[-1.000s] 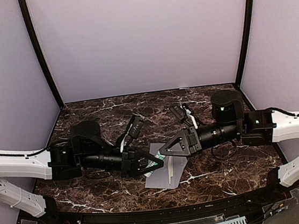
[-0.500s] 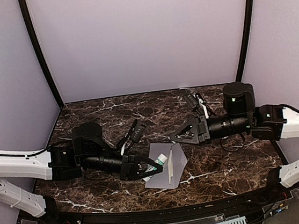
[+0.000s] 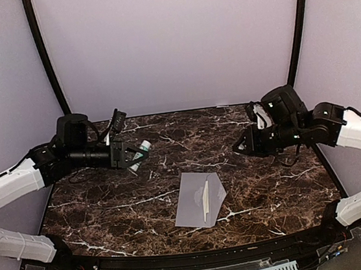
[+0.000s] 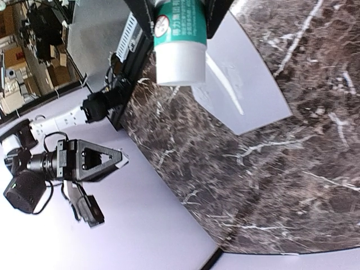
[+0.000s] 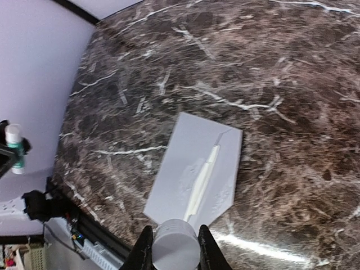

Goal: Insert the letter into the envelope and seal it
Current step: Place the solid glue cap at the center of the board.

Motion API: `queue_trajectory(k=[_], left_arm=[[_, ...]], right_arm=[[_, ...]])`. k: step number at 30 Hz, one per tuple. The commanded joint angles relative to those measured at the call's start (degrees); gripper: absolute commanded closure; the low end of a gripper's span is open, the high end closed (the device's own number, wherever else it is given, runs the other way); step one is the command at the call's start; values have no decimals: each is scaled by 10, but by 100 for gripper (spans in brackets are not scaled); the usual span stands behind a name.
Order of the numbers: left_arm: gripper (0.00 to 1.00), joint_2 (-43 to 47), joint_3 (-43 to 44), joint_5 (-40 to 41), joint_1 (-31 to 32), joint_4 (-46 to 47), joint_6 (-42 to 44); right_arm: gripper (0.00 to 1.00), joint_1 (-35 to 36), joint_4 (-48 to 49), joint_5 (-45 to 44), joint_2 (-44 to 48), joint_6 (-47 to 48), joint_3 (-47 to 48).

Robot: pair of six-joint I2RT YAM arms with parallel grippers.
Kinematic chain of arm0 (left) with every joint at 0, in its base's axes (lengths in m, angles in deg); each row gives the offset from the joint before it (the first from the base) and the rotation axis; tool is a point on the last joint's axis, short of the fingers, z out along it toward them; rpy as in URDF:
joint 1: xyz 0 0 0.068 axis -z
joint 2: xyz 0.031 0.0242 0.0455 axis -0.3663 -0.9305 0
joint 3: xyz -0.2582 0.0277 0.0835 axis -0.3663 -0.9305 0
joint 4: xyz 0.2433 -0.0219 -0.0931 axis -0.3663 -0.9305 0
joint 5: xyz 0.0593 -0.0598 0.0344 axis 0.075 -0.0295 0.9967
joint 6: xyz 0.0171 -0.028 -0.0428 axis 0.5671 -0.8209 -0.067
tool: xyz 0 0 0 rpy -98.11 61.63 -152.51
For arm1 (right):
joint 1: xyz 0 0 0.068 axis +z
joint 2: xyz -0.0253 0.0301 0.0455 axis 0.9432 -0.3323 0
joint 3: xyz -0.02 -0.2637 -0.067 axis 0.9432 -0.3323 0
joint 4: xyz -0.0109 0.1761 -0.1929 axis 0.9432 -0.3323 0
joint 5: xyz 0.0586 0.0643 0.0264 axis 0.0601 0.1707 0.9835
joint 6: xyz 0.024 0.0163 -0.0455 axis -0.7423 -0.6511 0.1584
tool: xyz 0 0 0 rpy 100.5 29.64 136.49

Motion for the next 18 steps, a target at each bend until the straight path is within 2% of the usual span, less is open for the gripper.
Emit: queue_trajectory(k=[1,5,9,12,18], left_arm=[[98,14,16,-76,-122,-80,83],[98,31,-1,-84,-220,-70,114],[99,55,-30,-42,-290,-50,138],[99,72,-41,22,-299,-62,182],[98,74,-76,33,-305,-55,239]], right_arm=[[96,-81,-67,-72,-20,26,-16],[95,-160,-72,-133,-34,26,-40],[95,-245,-28,-150,-39,42,-83],[95,-306,9,-139,-51,66,-113],[95,-373,51,-152,-110,111,-135]])
